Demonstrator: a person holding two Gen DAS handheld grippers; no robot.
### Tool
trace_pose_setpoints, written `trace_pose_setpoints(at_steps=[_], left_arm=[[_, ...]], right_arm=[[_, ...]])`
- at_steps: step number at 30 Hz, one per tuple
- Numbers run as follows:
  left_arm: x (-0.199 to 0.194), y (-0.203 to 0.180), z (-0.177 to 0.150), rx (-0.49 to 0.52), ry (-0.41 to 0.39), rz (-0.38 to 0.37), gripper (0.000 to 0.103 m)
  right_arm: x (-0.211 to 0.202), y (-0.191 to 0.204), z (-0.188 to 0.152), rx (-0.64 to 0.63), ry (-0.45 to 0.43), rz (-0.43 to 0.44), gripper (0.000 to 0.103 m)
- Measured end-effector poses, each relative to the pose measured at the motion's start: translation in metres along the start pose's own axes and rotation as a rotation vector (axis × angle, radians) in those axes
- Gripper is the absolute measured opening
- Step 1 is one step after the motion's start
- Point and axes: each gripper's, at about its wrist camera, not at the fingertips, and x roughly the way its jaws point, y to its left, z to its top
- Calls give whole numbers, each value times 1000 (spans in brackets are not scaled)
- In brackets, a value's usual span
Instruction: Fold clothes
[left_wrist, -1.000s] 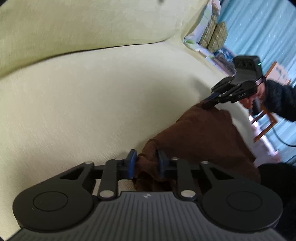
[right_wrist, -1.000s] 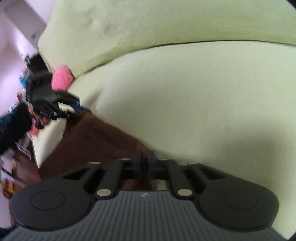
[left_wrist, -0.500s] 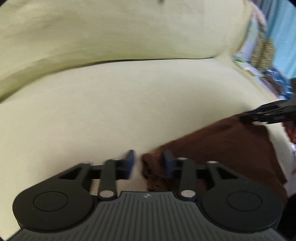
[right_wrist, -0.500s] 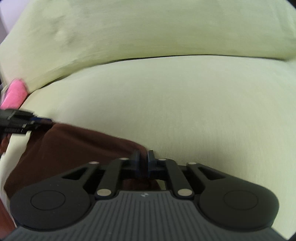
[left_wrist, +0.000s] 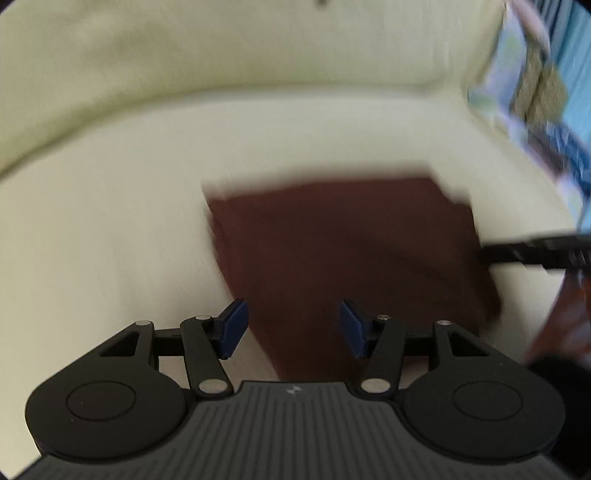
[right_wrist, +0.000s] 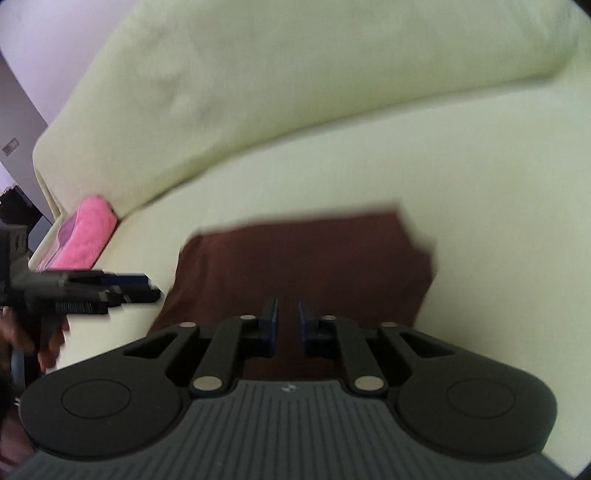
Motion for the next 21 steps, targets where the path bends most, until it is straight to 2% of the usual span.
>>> trace_pose_setpoints(at_steps=[3,4,6,8,10,11,13,14,15,17,21], left_arm=[[-18,7,-24,-124,-35,-40,58],[-27,9,-31,-144,-44,-24,59],[-44,14,-45,-120,-45,75,59],[-48,19,-48,-125,-31,82,61],[-46,26,-47,-177,-3,10,64],[-42,35,-45,-253,5,-56,64],[-36,49,-45,-410,-1,-155,67],[-34,60,-45,-519,-20,-219,70],[-31,68,-45,-605,-40,-266,76],[-21,81,-43,-724,-61,-316,77],[0,94,-42,-786,-23,-346,77]], right_arm=[[2,-2,-20,17,69,-129,10],[-6,2,-26,12,49,-140,11],[-24,19,-33,-53,-10,-108,20],[-34,52,-43,-221,-47,-68,24],[-31,78,-50,-347,-53,-34,23],[-27,90,-55,-395,-41,-30,23],[-23,100,-60,-398,-18,-9,23],[-23,100,-62,-376,-7,10,23],[-24,99,-63,-354,2,23,24],[-29,94,-65,-324,15,28,25],[-38,75,-58,-251,26,-3,30]])
